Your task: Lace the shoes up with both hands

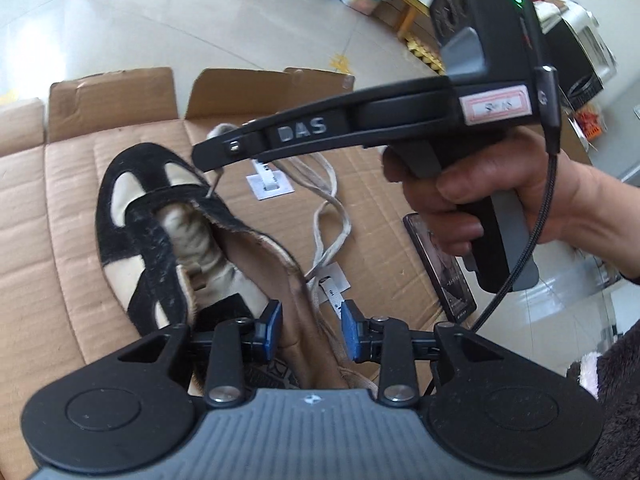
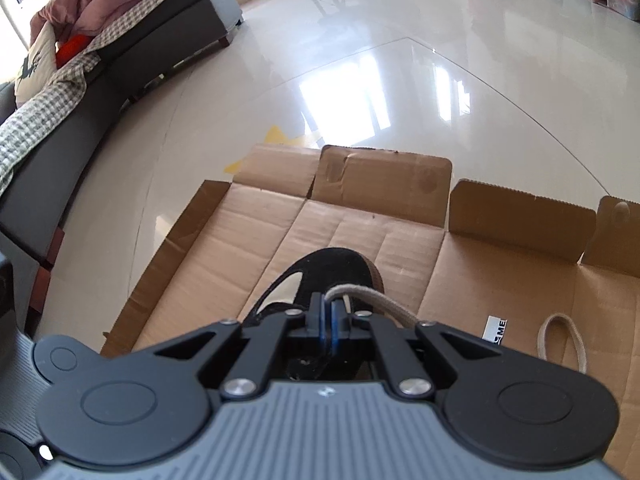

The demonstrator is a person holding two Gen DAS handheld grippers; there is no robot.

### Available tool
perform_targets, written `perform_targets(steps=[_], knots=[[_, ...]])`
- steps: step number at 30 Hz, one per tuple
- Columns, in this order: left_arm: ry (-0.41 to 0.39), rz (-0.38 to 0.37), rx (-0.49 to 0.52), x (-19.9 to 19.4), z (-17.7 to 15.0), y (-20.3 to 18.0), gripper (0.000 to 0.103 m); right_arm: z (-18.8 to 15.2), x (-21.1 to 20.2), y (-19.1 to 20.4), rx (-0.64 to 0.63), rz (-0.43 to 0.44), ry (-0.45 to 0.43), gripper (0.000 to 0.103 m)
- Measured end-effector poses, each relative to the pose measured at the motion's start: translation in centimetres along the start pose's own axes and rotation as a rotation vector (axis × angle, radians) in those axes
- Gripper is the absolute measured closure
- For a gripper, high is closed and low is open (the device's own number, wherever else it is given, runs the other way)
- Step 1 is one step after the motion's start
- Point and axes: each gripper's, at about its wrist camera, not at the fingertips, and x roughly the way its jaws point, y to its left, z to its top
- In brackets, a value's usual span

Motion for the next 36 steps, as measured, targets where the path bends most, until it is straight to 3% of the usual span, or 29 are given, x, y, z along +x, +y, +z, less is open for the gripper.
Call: perform_targets(steps=[9,17,25,36], knots=[[-0.002,-0.002,0.018,-0.4,-0.5,-0.4,0.071,-0.2,0.1,0.3,-0.015,0.004,0.011,0.099],[0.001,0.003,0.053,-0.2,-0.3,-0.8,0.071,1.6,0.7,-0.3,0.031,0.067,0.185,0.100],[-0.001,0.013,0.112,-0.3,-0.2,-1.4,0.071,2.7,1.3,-1.2,0.083,0.081,0.227,0.100],[0.002,0.019,0.131,-0.5,0.1,-1.4,0.071,2.9,1.6,-1.6,0.085,0.065,0.213,0.100]])
